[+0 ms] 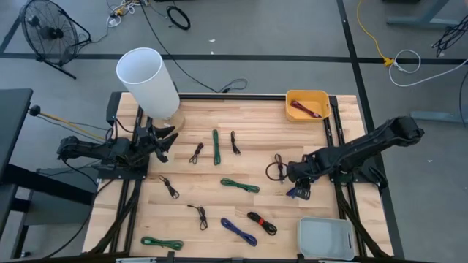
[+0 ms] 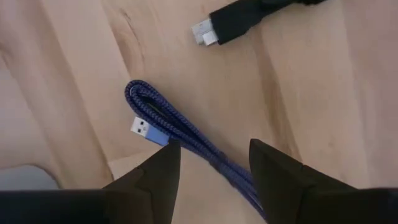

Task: Pick & Place USB Port
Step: Put the black and blue USB cable into the yellow bin

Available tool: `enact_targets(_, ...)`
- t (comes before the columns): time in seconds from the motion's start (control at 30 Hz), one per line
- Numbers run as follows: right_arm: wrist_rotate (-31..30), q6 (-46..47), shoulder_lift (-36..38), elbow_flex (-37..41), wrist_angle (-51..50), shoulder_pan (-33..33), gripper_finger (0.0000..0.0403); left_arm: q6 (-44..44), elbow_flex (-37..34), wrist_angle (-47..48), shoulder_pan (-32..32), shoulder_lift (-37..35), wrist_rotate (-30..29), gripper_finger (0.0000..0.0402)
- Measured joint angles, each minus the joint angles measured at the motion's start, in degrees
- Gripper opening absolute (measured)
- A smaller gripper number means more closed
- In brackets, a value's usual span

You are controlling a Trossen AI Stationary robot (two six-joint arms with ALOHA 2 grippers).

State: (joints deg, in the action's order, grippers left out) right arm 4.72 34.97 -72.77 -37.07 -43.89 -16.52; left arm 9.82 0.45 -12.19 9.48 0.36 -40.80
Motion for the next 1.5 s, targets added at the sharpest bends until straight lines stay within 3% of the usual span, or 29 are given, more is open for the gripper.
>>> enact_targets(0.3,3.3,1.5,0.0,4.9,1.8,-1.0,0.0192,0.0,0.0,0.0,0.0,0.0,0.0,0.0181)
enact_targets(0.7,0.9,-0.5,0.2,8.9,7.7,-0.9,0.0183,-0.1,0.0,0.0,0.0,0.0,0.0,0.0181)
enact_targets(0.83,0.8,0.2,0.2,9.6,7.6,-0.9,0.0145,-0.1,0.0,0.0,0.0,0.0,0.0,0.0181)
enact_targets(1.0,1.8,-1.3,0.2,9.4,7.2,-0.8,0.0027,-0.1,0.0,0.0,0.0,0.0,0.0,0.0181)
enact_targets(1.27,2.9,-3.9,-0.2,2.0,-1.8,-0.9,0.0010,-0.1,0.0,0.0,0.0,0.0,0.0,0.0181)
enact_targets(1.5,-8.8,-5.3,0.0,-13.3,-18.8,-0.8,0.0010,-0.1,0.0,0.0,0.0,0.0,0.0,0.0181)
